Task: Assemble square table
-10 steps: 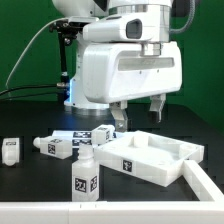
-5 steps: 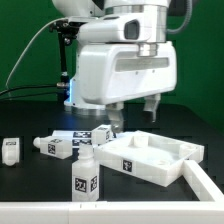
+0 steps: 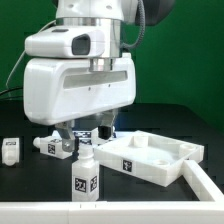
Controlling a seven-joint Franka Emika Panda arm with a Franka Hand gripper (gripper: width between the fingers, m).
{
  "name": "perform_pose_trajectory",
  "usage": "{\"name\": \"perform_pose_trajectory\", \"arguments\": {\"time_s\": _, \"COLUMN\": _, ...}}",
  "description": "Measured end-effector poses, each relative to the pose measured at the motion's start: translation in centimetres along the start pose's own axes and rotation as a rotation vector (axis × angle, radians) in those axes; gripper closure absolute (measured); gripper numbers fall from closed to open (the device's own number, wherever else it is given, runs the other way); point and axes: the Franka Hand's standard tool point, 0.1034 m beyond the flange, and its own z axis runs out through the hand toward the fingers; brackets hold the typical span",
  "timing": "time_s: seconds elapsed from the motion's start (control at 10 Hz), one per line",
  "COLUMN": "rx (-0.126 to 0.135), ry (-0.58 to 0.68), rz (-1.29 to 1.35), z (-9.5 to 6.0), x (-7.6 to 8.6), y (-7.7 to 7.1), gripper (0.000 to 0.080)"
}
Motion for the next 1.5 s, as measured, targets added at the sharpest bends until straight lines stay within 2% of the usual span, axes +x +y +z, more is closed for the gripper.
{"name": "perform_pose_trajectory", "arguments": {"time_s": 0.3, "rx": 0.002, "ry": -0.003, "rz": -0.018, "z": 0.4, "x": -0.3, "y": 0.0, "gripper": 0.0150}}
{"name": "perform_pose_trajectory", "arguments": {"time_s": 0.4, "rx": 0.016, "ry": -0.016, "rz": -0.021, "z": 1.9, "x": -1.2, "y": 0.1, "gripper": 0.0150}}
{"name": "perform_pose_trajectory", "arguments": {"time_s": 0.5, "rx": 0.029, "ry": -0.026, "rz": -0.017, "z": 3.2, "x": -1.6, "y": -0.2, "gripper": 0.0150}}
{"name": "perform_pose_trajectory", "arguments": {"time_s": 0.6, "rx": 0.032, "ry": -0.026, "rz": -0.015, "z": 4.0, "x": -1.6, "y": -0.5, "gripper": 0.0150}}
{"name": "perform_pose_trajectory", "arguments": {"time_s": 0.7, "rx": 0.039, "ry": -0.031, "rz": -0.010, "z": 4.7, "x": -1.8, "y": -0.7, "gripper": 0.0150}}
{"name": "perform_pose_trajectory", "arguments": {"time_s": 0.9, "rx": 0.039, "ry": -0.031, "rz": -0.001, "z": 4.6, "x": -1.7, "y": -0.7, "gripper": 0.0158}}
{"name": "perform_pose_trajectory", "arguments": {"time_s": 1.1, "rx": 0.040, "ry": -0.031, "rz": -0.001, "z": 4.6, "x": -1.7, "y": -0.7, "gripper": 0.0505}}
{"name": "perform_pose_trajectory", "arguments": {"time_s": 1.3, "rx": 0.038, "ry": -0.031, "rz": 0.007, "z": 4.6, "x": -2.0, "y": -0.6, "gripper": 0.0517}}
{"name": "perform_pose_trajectory", "arguments": {"time_s": 1.4, "rx": 0.034, "ry": -0.037, "rz": 0.057, "z": 4.5, "x": -3.9, "y": -0.4, "gripper": 0.0517}}
{"name": "perform_pose_trajectory", "arguments": {"time_s": 1.5, "rx": 0.030, "ry": -0.056, "rz": 0.080, "z": 4.3, "x": -6.5, "y": 0.0, "gripper": 0.0517}}
